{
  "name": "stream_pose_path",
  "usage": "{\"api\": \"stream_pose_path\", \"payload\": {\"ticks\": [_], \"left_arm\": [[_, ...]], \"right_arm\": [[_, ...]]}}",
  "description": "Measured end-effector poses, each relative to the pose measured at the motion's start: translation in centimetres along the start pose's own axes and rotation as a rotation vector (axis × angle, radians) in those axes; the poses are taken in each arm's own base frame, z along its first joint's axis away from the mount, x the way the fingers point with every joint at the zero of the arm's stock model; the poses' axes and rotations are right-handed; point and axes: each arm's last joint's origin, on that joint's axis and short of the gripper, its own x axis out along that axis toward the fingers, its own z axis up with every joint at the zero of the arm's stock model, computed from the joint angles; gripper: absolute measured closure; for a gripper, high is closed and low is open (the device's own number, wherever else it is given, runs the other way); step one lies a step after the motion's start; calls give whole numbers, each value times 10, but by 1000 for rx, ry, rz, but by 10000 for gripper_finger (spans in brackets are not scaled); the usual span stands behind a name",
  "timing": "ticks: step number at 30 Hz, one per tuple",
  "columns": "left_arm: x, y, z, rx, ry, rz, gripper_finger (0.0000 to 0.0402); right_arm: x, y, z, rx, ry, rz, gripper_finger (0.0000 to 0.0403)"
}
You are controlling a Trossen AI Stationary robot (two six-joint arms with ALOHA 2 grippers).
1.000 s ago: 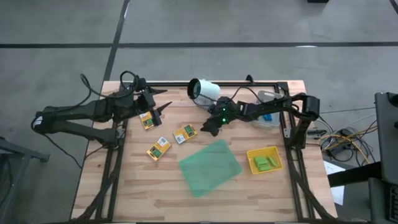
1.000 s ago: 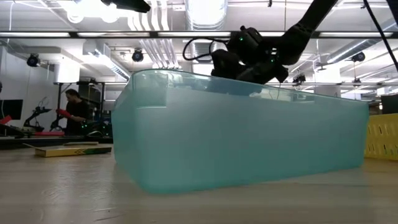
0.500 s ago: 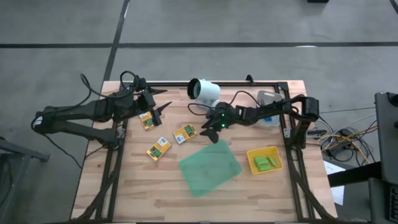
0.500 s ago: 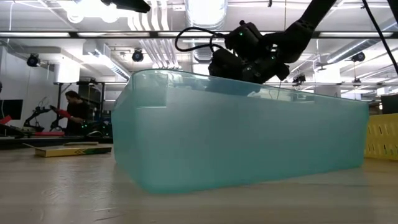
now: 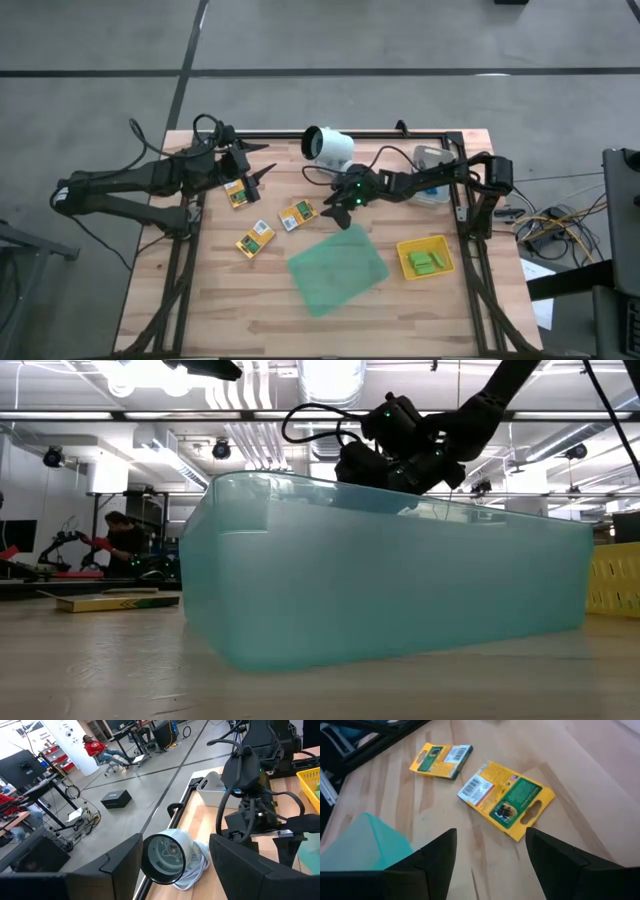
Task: Pick & Place School Supplies
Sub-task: Put the yellow crayon box into the green bin
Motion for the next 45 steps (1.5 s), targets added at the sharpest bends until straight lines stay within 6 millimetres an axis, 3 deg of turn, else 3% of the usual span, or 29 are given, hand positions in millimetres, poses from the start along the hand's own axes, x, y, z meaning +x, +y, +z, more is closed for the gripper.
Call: {"api": "stream_pose_path", "payload": {"ticks": [7,16,25,38,45], "left_arm": [[0,0,0,0,-1,0,165],[0,0,0,0,0,0,165],[0,0,0,1,2,-1,165],[0,0,-1,3,5,-2,165],[0,0,-1,5,9,-3,165]], "right_arm": [[-7,6,8,-29,-37,46,168],[-31,17,16,-240,-28,31,168],[-30,17,11,-304,-111,3,168],[-25,-5,-36,-366,-247,-1,168],[-4,-11,-36,-339,-278,26,167]]}}
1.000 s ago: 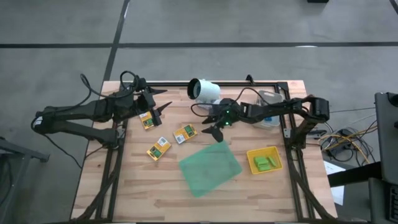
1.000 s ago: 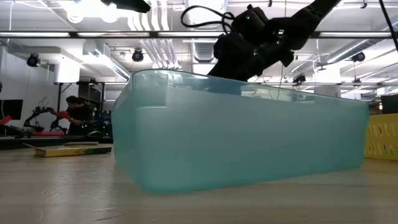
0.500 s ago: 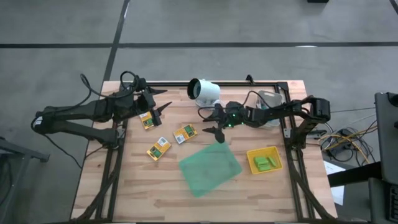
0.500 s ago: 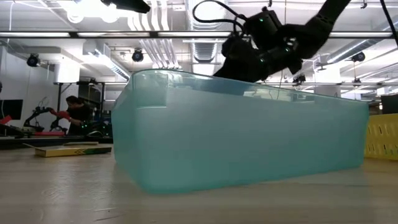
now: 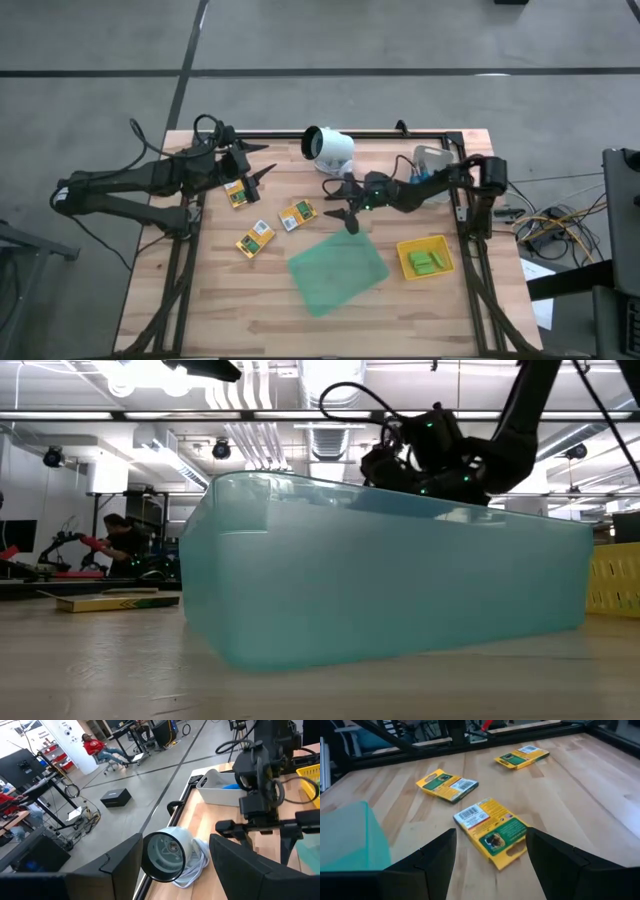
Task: Pick & Place School Supplies
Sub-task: Put the yellow crayon box into the green bin
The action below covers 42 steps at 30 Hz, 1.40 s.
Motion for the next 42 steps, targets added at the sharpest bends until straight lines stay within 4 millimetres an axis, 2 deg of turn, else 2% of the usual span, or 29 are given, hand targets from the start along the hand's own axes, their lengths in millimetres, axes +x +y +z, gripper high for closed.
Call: {"api": "stream_pose_path", "payload": {"ticks": [5,13,17,26,32,42], "left_arm": [[0,0,0,1,1,-1,165],[0,0,0,1,2,-1,165],[0,0,0,1,3,-1,165],[0,0,-1,4,8,-2,165],[0,0,-1,4,8,-2,165],[0,0,-2,8,16,-5,165]], "right_arm": [[20,-5,-5,66,29,64,167],[33,-17,-18,221,82,106,167],[36,-19,-19,231,100,101,167],[51,-23,-10,235,192,80,167],[63,-27,-17,250,220,81,167],[65,-28,-21,255,224,75,167]]}}
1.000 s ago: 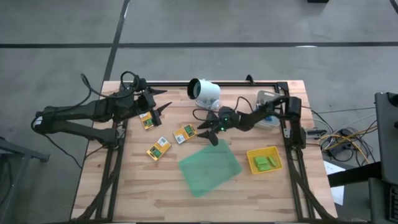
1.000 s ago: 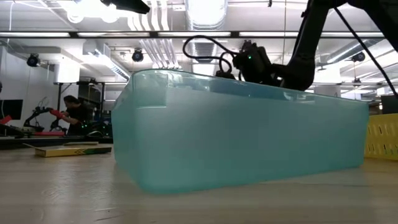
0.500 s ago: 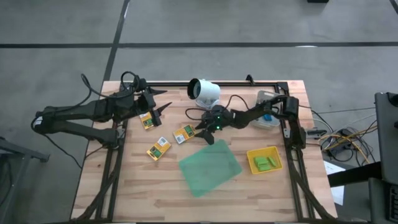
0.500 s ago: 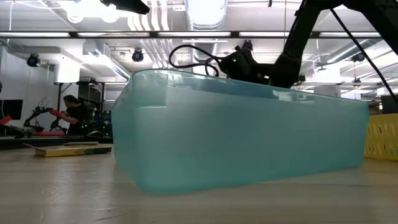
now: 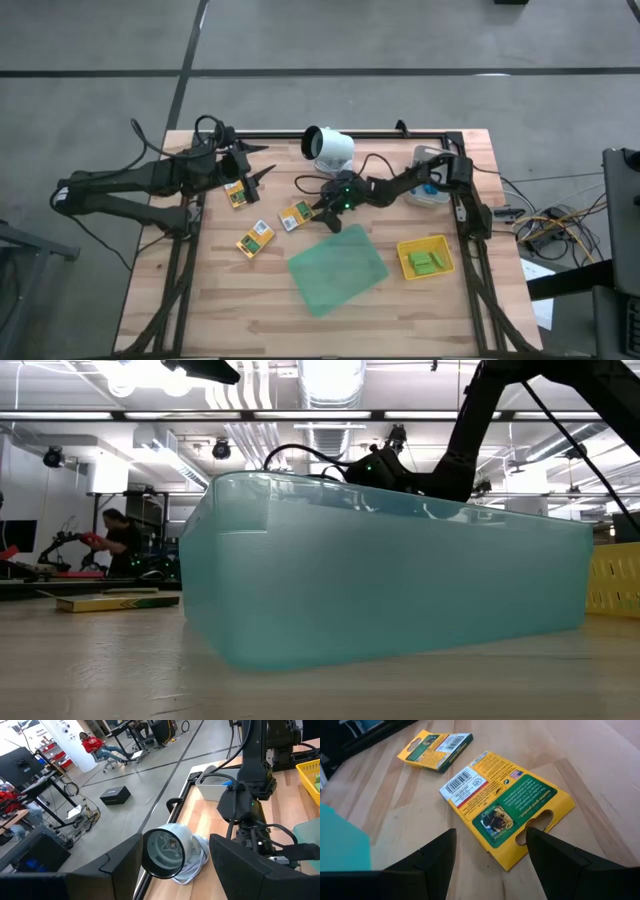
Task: Pick & Place School Supplies
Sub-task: Put the yellow crayon box into the green bin
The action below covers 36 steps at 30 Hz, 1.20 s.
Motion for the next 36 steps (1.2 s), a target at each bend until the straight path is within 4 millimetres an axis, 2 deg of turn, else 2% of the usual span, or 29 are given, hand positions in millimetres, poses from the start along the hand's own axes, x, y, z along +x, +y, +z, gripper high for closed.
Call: {"api": "stream_pose_path", "payload": {"ticks": [16,28,36], "left_arm": [[0,0,0,0,0,0,165],[0,0,0,0,0,0,165],[0,0,0,0,1,0,165]], "right_arm": [[1,4,-4,-73,20,5,168],[3,4,-8,-338,46,-46,183],[2,1,-7,-418,43,-152,184]]}}
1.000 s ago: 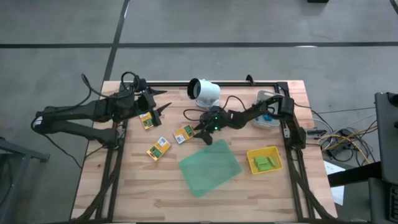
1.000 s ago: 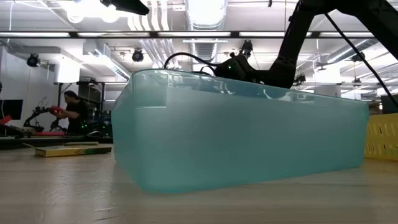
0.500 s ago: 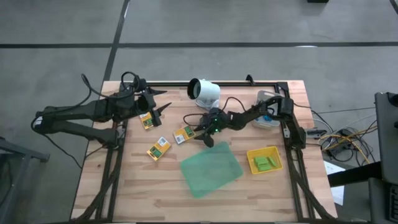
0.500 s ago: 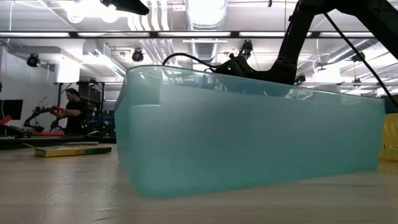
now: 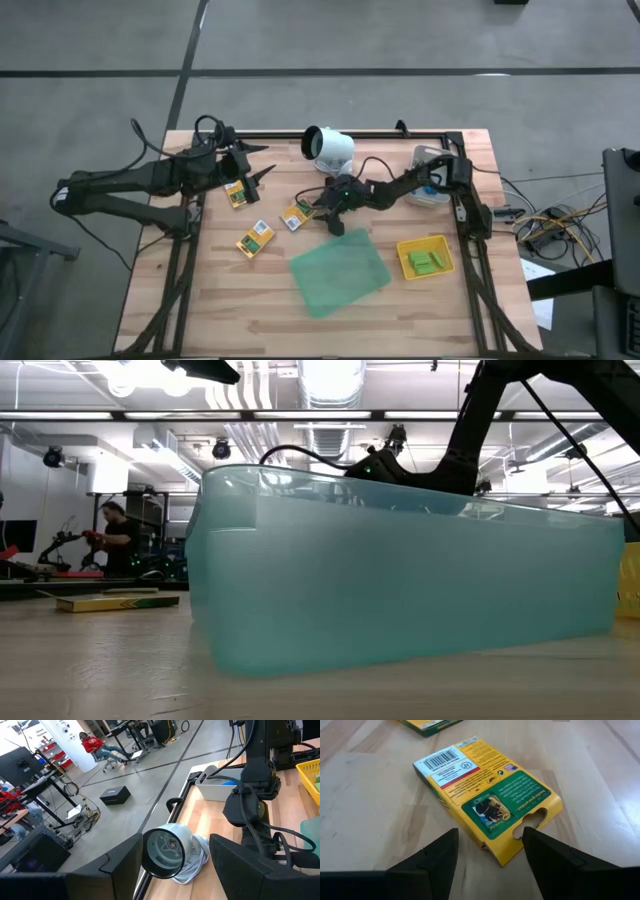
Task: Pick & Place School Supplies
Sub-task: Put the yellow crayon box into the green bin
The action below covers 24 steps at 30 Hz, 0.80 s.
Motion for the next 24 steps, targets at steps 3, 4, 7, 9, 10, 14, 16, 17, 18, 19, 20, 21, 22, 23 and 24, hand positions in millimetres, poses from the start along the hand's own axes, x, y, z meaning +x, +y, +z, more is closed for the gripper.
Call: {"api": "stream_pose_path", "payload": {"ticks": [3,4,7,9,10,14,16,17,18,19,20,21,22,23,24], "left_arm": [[0,0,0,0,0,0,165],[0,0,0,0,0,0,165],[0,0,0,0,0,0,165],[0,0,0,0,0,0,165],[0,0,0,0,0,0,165],[0,0,0,0,0,0,165],[0,0,0,0,0,0,165],[0,0,0,0,0,0,165],[0,0,0,0,0,0,165],[0,0,0,0,0,0,165],[0,0,0,0,0,0,165],[0,0,0,0,0,0,165],[0,0,0,0,1,0,165],[0,0,0,0,0,0,165],[0,0,0,1,1,-1,165]], "right_arm": [[0,0,0,3,1,-3,184],[0,0,0,3,1,-4,184],[0,0,0,-1,6,-4,184],[0,0,-1,2,17,-4,184],[0,0,-1,4,22,-3,184],[-1,0,-1,5,32,-4,184],[-1,0,-1,6,34,-4,184],[-1,0,-1,6,35,-4,184],[-1,0,-1,6,35,-4,184],[-1,0,-2,6,36,-4,184],[-1,0,-2,6,37,-3,184],[-1,0,-2,7,37,-2,184],[-1,0,-2,8,36,5,184],[-1,1,-2,10,36,11,184],[-1,1,-2,11,37,15,184]]}}
